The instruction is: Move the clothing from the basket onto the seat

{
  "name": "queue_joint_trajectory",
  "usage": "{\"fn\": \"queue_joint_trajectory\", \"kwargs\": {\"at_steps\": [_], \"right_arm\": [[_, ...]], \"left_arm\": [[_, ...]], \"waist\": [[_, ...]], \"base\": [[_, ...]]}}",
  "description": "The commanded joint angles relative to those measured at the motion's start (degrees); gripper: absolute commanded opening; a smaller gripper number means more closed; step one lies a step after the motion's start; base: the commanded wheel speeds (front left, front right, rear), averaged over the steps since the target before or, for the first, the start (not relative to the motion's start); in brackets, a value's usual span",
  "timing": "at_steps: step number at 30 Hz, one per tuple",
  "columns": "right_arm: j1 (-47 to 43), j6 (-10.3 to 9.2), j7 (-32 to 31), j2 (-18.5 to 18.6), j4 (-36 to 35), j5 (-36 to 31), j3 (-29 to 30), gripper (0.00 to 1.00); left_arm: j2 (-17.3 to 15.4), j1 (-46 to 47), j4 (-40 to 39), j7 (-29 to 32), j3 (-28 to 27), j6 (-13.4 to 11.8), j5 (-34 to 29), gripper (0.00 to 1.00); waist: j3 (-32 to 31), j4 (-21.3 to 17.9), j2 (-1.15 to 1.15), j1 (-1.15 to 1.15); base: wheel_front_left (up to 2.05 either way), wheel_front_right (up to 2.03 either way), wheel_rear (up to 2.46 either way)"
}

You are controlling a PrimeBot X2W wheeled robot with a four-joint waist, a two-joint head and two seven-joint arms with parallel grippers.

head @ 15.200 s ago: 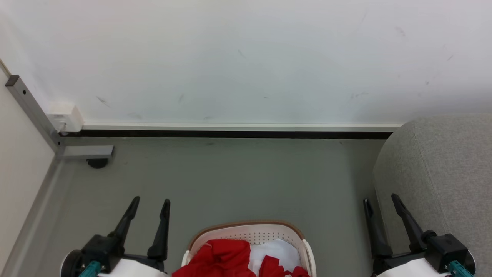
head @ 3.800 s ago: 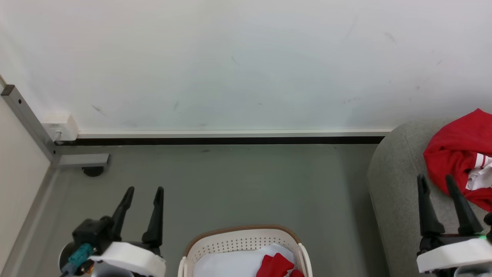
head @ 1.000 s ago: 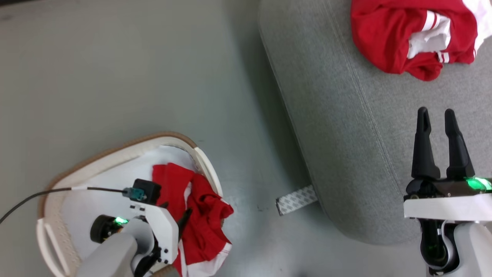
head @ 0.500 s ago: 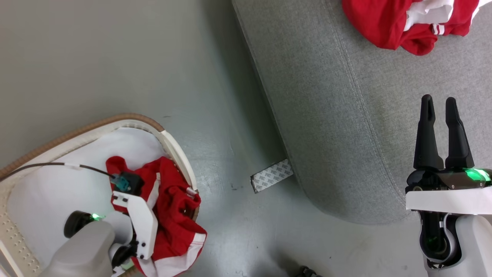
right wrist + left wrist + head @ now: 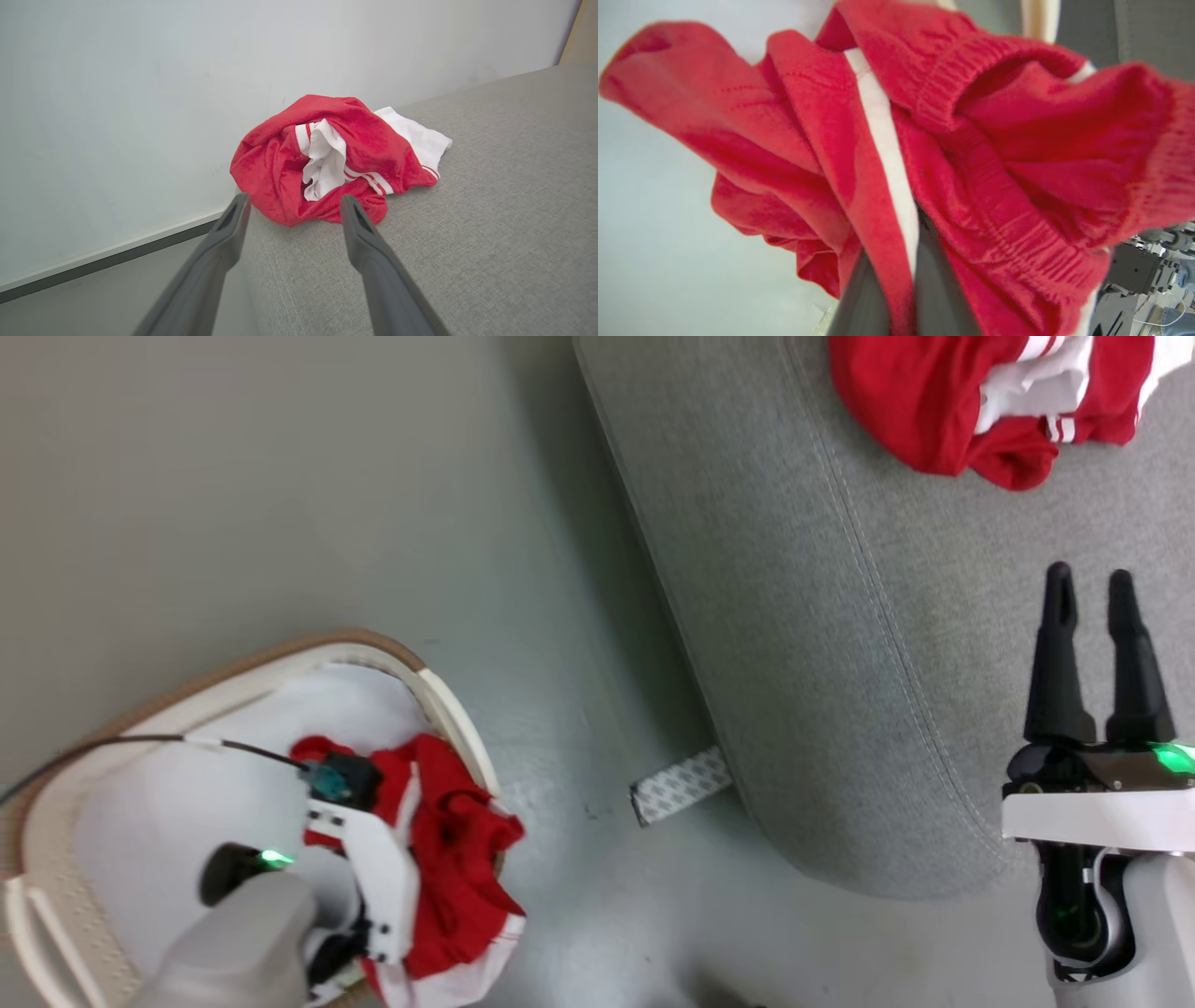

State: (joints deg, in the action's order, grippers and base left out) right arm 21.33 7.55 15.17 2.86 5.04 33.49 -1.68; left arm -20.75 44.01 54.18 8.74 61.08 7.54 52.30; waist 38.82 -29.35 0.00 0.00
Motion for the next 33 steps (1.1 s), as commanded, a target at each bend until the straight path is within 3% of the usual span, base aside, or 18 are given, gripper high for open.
{"fn": "queue_joint_trajectory", "kwargs": {"at_steps": [1, 9, 17, 25, 33], "right_arm": [[-0.12, -0.13, -0.04, 0.06, 0.21, -0.71, 0.35, 1.00], [-1.74, -0.13, -0.04, 0.09, 1.15, -5.31, 1.78, 1.00], [-4.47, -0.13, -0.04, 0.25, 3.12, -8.36, 0.89, 1.00], [-8.54, -0.13, -0.04, 0.57, 3.92, -5.96, 1.52, 1.00], [-12.63, -0.13, -0.04, 0.97, 5.52, -4.47, -0.64, 1.00]], "left_arm": [[0.35, 0.20, 0.13, -0.43, 0.12, -0.09, 0.93, 0.00], [5.54, -1.23, -1.21, -6.99, 3.93, -0.10, 4.50, 0.00], [7.87, -2.43, -4.05, -15.17, 6.85, -0.10, 8.33, 0.00], [7.86, -1.35, -7.78, -21.48, 7.68, -0.10, 10.39, 0.00], [7.07, 1.34, -13.52, -23.88, 3.88, -0.34, 8.80, 0.00]], "waist": [[-2.04, 1.61, 0.00, 0.00], [-14.14, 8.64, 0.00, 0.00], [-25.22, 14.67, 0.00, 0.00], [-33.21, 19.79, 0.00, 0.00], [-38.90, 23.63, 0.00, 0.00]], "base": [[0.00, 0.00, 0.00], [0.00, 0.00, 0.00], [0.00, 0.00, 0.00], [0.00, 0.00, 0.00], [0.00, 0.00, 0.00]]}}
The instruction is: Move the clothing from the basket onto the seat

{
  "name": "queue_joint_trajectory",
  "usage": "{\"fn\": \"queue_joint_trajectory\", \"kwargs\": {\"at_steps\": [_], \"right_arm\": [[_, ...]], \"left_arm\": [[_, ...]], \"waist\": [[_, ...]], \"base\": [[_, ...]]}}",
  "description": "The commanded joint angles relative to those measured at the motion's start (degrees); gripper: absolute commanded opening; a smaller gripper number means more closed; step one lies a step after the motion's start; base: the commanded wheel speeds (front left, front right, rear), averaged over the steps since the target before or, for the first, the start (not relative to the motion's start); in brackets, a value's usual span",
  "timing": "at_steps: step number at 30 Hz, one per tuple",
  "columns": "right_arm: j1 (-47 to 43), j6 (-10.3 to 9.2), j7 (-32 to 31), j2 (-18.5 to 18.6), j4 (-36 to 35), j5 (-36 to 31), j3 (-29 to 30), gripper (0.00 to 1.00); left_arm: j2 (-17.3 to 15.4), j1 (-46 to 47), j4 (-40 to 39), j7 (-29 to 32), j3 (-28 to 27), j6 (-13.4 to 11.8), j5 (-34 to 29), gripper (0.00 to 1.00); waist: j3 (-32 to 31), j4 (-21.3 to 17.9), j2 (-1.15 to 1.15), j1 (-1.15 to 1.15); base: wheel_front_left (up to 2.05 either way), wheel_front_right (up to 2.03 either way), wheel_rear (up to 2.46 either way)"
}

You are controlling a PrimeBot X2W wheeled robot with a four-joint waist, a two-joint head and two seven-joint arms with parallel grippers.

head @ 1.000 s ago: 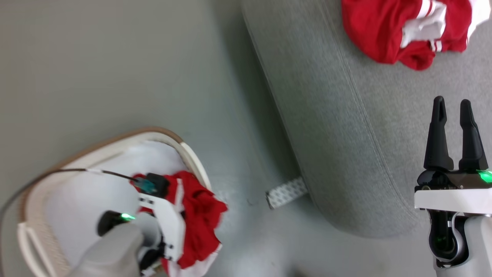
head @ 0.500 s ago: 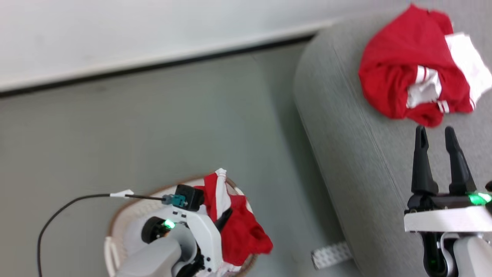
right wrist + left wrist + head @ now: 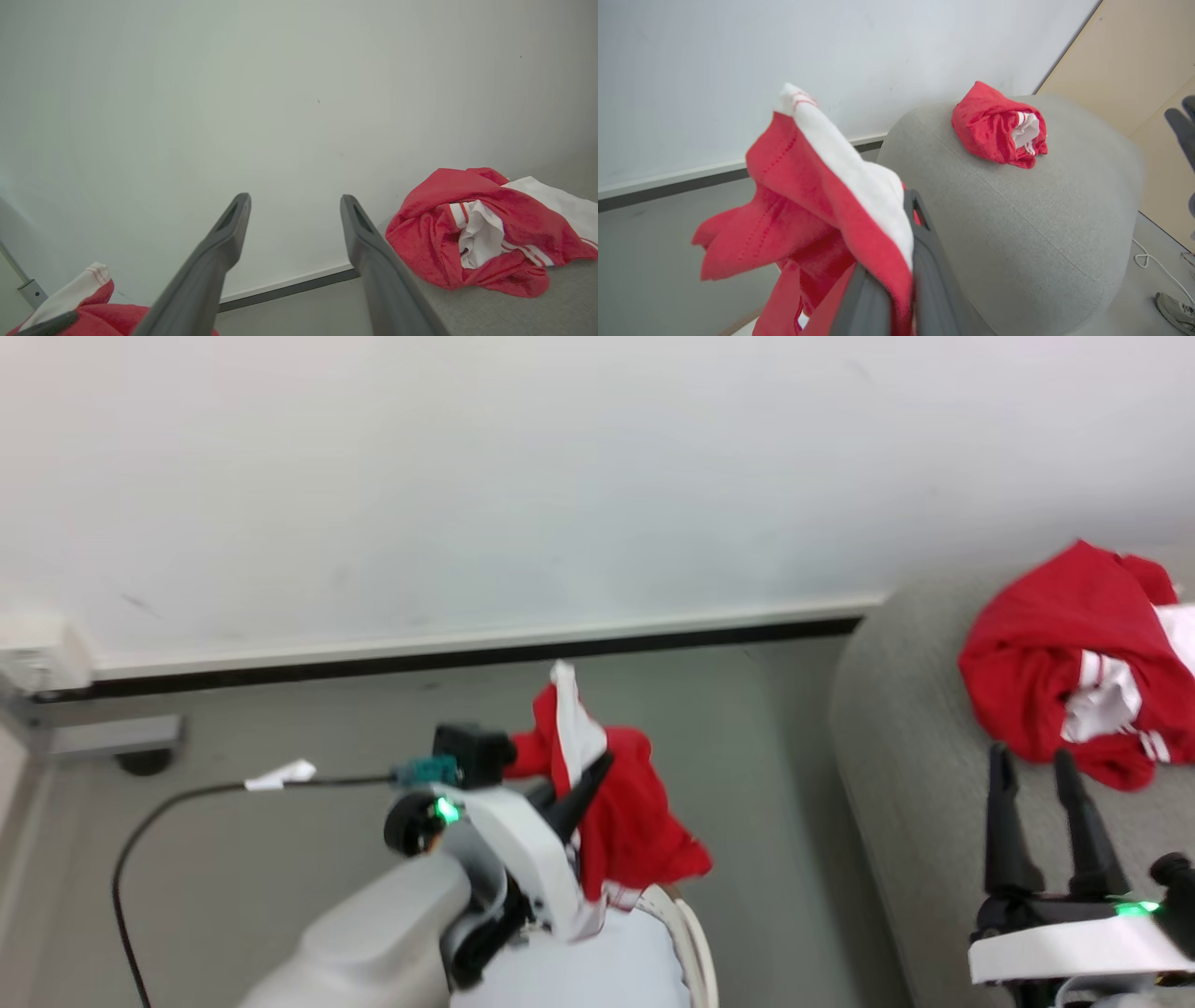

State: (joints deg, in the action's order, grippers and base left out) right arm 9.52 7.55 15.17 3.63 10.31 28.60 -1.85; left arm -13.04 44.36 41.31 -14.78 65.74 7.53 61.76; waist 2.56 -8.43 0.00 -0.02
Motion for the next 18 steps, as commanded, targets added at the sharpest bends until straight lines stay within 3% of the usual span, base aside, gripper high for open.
{"fn": "queue_joint_trajectory", "kwargs": {"at_steps": [1, 10, 18], "right_arm": [[-1.06, -0.13, -0.04, 0.20, 0.34, 0.42, -0.95, 1.00], [-1.46, -0.13, -0.04, -0.24, 0.51, 0.92, -7.43, 1.00], [-1.42, -0.13, -0.04, -0.52, 0.91, 0.44, -11.99, 1.00]], "left_arm": [[-0.83, 1.51, -1.77, -0.36, -1.67, -0.59, -1.56, 0.00], [-4.29, 1.29, -16.98, -0.38, -12.34, -5.90, -10.72, 0.00], [-6.90, -0.43, -24.86, -0.37, -14.44, -8.94, -14.22, 0.00]], "waist": [[-2.97, 3.06, 0.00, 0.02], [-4.47, 4.33, 0.00, 0.02], [-5.03, 4.83, 0.00, 0.02]], "base": [[0.00, 0.00, 0.00], [0.00, 0.00, 0.00], [0.00, 0.00, 0.00]]}}
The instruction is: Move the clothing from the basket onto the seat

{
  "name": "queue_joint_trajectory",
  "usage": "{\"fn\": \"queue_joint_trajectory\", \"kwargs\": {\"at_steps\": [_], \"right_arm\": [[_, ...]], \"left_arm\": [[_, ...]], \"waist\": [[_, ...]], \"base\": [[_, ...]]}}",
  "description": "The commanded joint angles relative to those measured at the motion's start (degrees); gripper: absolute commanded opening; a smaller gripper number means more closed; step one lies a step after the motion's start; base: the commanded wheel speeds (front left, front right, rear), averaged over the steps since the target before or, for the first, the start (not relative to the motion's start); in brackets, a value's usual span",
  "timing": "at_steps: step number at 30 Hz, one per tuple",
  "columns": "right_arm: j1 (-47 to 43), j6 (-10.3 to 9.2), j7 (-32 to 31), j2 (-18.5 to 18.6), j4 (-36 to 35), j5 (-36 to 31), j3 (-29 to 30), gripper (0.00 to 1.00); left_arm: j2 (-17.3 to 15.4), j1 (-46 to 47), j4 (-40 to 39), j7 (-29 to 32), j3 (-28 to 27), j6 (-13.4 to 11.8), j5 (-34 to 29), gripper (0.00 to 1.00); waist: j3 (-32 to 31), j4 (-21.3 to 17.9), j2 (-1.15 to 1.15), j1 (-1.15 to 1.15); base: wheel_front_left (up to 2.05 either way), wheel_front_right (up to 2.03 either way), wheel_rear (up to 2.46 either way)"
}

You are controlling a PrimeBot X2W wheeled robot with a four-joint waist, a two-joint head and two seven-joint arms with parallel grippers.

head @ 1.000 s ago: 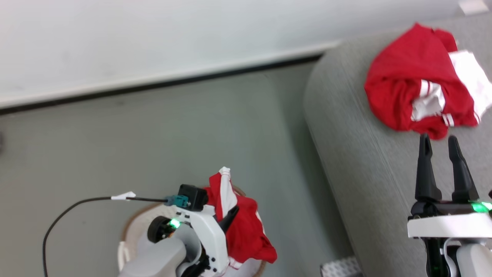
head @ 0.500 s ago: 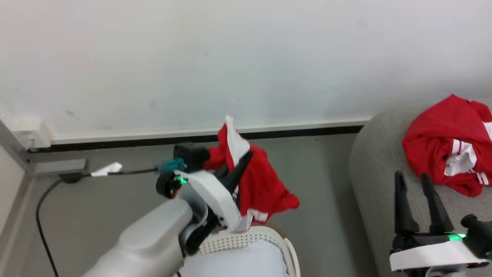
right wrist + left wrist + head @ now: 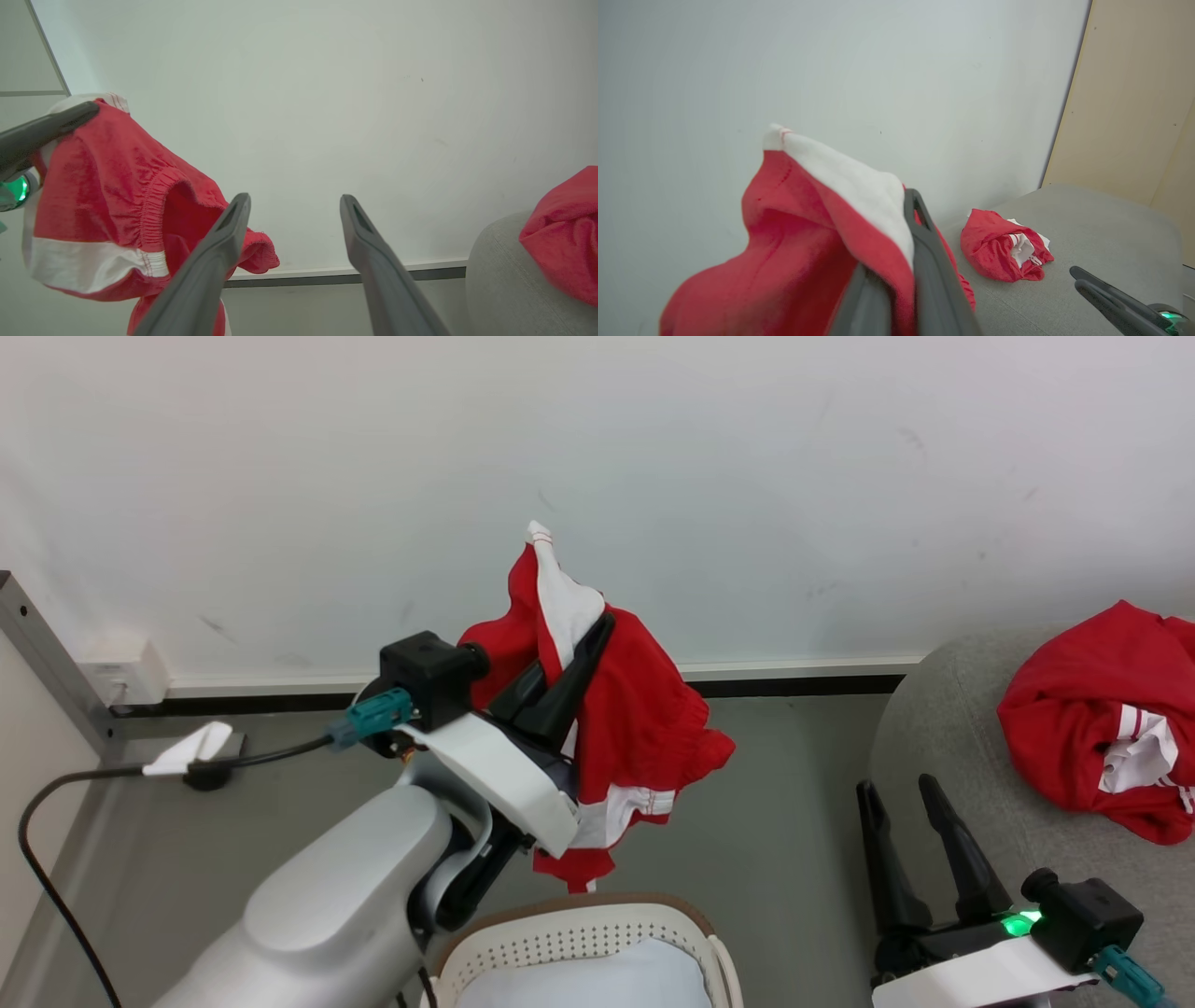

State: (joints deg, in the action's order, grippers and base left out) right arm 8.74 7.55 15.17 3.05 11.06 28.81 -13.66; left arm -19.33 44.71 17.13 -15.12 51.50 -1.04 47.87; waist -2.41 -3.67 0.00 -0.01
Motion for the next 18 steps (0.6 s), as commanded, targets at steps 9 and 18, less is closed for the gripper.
{"fn": "queue_joint_trajectory", "kwargs": {"at_steps": [9, 18], "right_arm": [[0.00, -0.13, -0.04, 0.15, 1.03, -1.11, -2.51, 1.00], [3.88, -0.13, -0.03, 2.72, 4.29, -0.70, -13.65, 1.00]], "left_arm": [[-1.54, -1.74, -3.71, 0.19, -0.07, -1.98, -0.67, 0.00], [-0.15, -2.28, -4.25, 0.13, 1.13, -1.74, -1.27, 0.00]], "waist": [[-0.16, 0.50, 0.00, 0.01], [-0.10, 2.22, 0.00, 0.01]], "base": [[0.00, 0.00, 0.00], [0.00, 0.00, 0.00]]}}
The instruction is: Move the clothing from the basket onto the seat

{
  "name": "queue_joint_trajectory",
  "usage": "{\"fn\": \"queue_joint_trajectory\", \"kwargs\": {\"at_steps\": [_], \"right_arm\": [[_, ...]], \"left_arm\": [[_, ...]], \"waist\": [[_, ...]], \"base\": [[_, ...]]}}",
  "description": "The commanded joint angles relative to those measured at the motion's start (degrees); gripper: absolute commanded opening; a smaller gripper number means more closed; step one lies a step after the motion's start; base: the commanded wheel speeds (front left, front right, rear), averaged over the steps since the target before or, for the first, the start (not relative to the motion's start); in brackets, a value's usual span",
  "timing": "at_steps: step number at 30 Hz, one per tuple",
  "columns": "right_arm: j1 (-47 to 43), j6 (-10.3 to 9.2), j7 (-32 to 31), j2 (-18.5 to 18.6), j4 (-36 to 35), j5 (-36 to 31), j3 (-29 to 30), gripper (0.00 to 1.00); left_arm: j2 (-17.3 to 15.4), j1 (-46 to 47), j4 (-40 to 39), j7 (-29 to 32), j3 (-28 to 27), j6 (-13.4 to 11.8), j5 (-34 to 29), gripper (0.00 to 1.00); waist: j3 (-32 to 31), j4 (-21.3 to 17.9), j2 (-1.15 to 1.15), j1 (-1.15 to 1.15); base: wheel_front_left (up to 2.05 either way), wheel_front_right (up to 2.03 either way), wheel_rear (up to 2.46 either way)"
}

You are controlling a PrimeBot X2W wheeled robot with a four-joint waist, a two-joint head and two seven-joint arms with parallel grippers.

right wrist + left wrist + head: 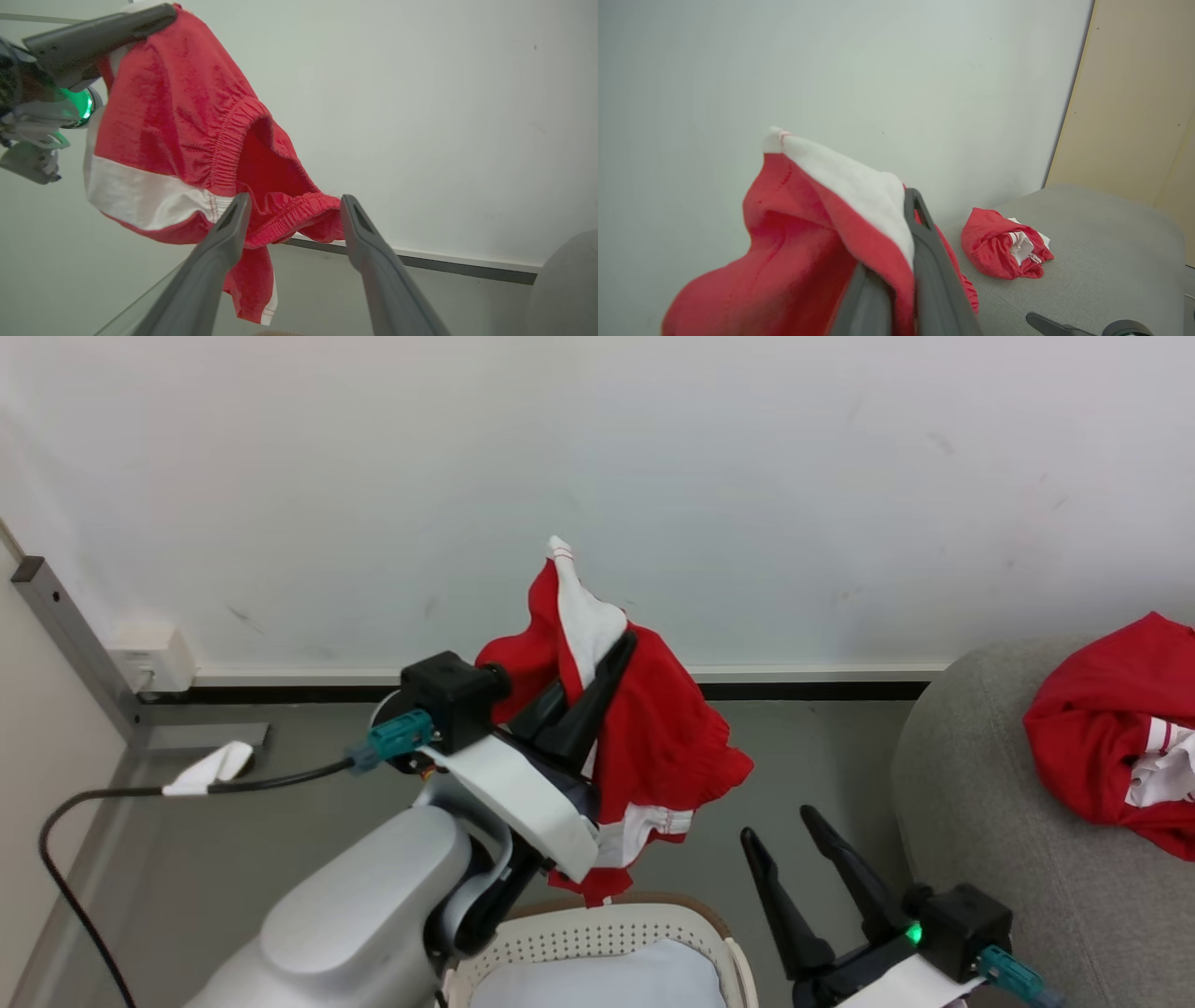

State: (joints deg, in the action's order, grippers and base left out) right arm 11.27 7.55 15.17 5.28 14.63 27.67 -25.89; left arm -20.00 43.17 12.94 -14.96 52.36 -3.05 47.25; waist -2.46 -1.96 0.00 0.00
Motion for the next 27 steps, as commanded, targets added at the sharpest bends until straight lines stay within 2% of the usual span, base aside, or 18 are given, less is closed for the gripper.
{"fn": "queue_joint_trajectory", "kwargs": {"at_steps": [1, 11, 19, 20, 21, 22, 27], "right_arm": [[2.13, -0.13, -0.04, 0.63, 1.40, 0.89, -2.77, 1.00], [9.61, -0.13, -0.04, -0.36, 9.41, 5.17, -12.42, 1.00], [12.29, -0.13, -0.04, -1.42, 14.32, 6.58, -12.20, 0.99], [12.39, -0.13, -0.04, -1.52, 14.46, 6.45, -12.01, 0.49], [12.57, -0.13, -0.04, -1.57, 14.33, 6.02, -11.50, 0.10], [12.62, -0.13, -0.04, -1.63, 14.28, 5.63, -11.17, 0.00], [12.23, -0.13, -0.04, -1.99, 13.35, 4.76, -9.45, 0.00]], "left_arm": [[0.76, -0.85, 0.02, -0.04, 0.59, 0.39, -0.74, 0.00], [4.36, -2.11, 0.49, 0.13, 4.13, 1.44, -1.46, 0.00], [6.60, -2.34, 0.36, 0.60, 6.21, 2.44, -1.19, 0.00], [6.60, -2.34, 0.28, 0.60, 6.26, 2.45, -1.10, 0.00], [6.52, -2.36, 0.27, 0.62, 6.30, 2.47, -1.06, 0.00], [6.39, -2.34, 0.28, 0.67, 6.34, 2.49, -1.06, 0.00], [5.60, -1.96, 0.24, 0.73, 6.17, 2.41, -1.03, 0.00]], "waist": [[-0.09, 0.81, 0.00, 0.00], [-0.26, 4.79, 0.00, 0.00], [0.07, 8.69, 0.00, 0.00], [0.17, 8.93, 0.00, 0.00], [0.28, 9.09, 0.00, 0.00], [0.39, 9.20, 0.00, 0.00], [0.97, 9.12, 0.00, 0.00]], "base": [[0.00, 0.00, 0.00], [0.00, 0.00, 0.00], [0.00, 0.00, 0.00], [0.00, 0.00, 0.00], [0.00, 0.00, 0.00], [0.00, 0.00, 0.00], [0.00, 0.00, 0.00]]}}
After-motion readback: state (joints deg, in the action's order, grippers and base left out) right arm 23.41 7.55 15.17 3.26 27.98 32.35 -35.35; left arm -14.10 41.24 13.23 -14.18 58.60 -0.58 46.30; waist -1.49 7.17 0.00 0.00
